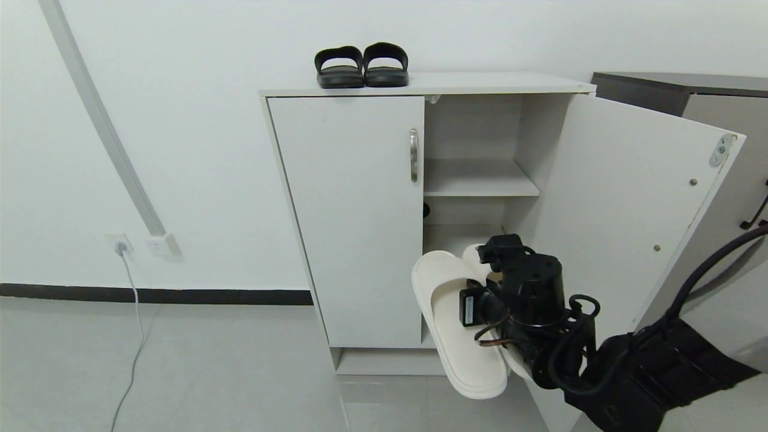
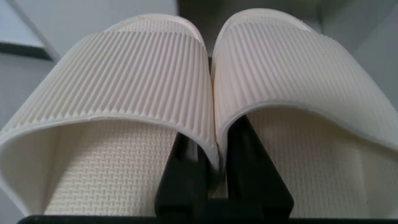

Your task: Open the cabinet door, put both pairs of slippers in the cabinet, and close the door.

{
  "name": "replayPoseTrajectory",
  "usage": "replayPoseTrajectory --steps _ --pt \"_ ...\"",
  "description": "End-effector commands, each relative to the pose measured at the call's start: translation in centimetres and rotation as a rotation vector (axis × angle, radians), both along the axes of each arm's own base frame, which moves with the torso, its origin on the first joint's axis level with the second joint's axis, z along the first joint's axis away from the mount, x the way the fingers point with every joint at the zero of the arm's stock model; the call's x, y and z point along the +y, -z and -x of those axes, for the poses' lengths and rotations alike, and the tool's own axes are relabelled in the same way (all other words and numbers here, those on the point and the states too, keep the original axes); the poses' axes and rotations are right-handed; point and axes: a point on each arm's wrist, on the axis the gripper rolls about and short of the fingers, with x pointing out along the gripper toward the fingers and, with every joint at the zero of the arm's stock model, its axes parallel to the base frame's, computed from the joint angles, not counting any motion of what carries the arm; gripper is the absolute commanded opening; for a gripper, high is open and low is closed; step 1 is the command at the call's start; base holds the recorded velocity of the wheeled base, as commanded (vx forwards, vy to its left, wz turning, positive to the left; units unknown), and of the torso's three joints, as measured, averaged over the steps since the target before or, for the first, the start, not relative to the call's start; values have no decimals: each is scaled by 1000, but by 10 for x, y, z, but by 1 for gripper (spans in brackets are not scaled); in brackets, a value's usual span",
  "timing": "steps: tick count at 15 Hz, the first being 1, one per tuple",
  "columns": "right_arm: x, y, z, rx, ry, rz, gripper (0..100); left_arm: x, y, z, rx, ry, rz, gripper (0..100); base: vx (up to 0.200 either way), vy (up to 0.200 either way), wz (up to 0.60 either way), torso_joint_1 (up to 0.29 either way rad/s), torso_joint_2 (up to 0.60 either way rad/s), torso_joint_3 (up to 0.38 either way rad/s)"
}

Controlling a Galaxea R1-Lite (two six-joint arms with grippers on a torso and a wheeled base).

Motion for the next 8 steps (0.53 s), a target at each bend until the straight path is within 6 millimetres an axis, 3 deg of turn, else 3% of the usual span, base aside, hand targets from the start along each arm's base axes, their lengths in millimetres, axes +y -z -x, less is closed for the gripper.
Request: replayPoseTrajectory --steps 1,3,8 --pt "16 8 -25 2 114 28 0 0 0 0 4 -1 0 0 0 0 0 0 0 0" --pt "17 8 -29 -3 159 37 0 0 0 0 4 -1 1 0 0 0 0 0 0 0" --pt "17 12 -31 3 167 43 0 0 0 0 5 -1 1 0 0 -200 0 -1 1 0"
